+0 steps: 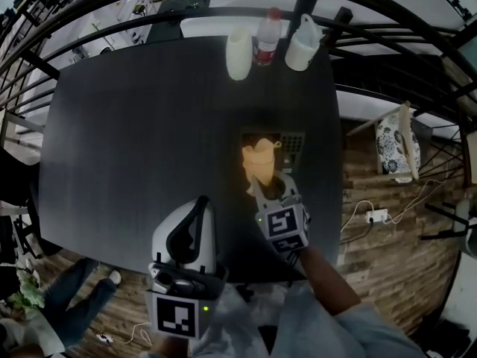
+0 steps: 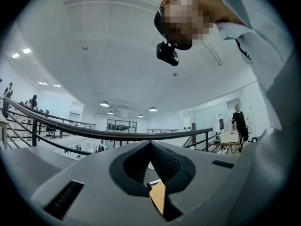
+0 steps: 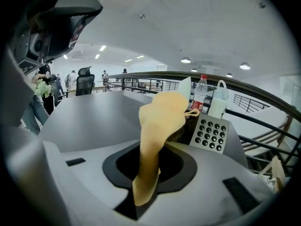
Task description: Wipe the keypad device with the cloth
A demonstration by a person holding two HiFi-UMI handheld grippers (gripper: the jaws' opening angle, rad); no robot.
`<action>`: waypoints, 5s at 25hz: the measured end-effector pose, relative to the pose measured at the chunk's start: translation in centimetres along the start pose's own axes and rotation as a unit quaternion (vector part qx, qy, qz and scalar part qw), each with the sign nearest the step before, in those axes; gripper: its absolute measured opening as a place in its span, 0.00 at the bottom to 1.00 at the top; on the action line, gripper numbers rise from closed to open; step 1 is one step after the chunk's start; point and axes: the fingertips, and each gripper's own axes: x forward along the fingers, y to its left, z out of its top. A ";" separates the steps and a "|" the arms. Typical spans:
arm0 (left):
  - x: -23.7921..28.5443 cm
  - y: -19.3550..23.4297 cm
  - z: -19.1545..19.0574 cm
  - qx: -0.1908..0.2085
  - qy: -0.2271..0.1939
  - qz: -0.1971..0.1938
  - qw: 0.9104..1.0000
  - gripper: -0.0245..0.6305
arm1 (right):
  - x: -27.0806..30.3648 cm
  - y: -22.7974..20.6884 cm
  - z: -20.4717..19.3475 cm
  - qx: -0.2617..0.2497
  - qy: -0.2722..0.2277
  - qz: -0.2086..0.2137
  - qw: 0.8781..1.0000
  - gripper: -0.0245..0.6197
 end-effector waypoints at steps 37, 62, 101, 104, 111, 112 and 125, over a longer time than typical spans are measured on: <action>1.1 -0.8 0.2 -0.005 -0.005 -0.016 1.000 0.06 | -0.2 -11.0 6.9 0.041 -0.011 -0.056 0.998 0.15; 1.0 -3.6 -0.4 0.003 0.009 -0.039 0.999 0.06 | -4.0 -12.7 -2.5 0.110 0.046 -0.098 0.988 0.15; -2.3 -8.7 3.8 0.048 -0.040 -0.021 0.998 0.06 | -20.1 -7.0 6.6 0.049 -0.157 -0.083 0.983 0.15; -2.7 -8.9 4.5 0.051 -0.045 -0.017 0.998 0.06 | -21.7 -6.7 8.1 0.053 -0.178 -0.080 0.979 0.15; -3.3 -9.3 6.0 0.056 -0.058 -0.011 0.997 0.06 | -24.5 -6.6 10.3 0.048 -0.216 -0.079 0.972 0.15; -3.5 -9.3 6.1 0.057 -0.059 -0.010 0.997 0.06 | -24.9 -6.5 10.5 0.043 -0.218 -0.080 0.972 0.15; -4.3 -10.1 6.8 0.057 -0.068 -0.005 0.996 0.06 | -26.3 -5.8 11.3 0.033 -0.231 -0.071 0.970 0.15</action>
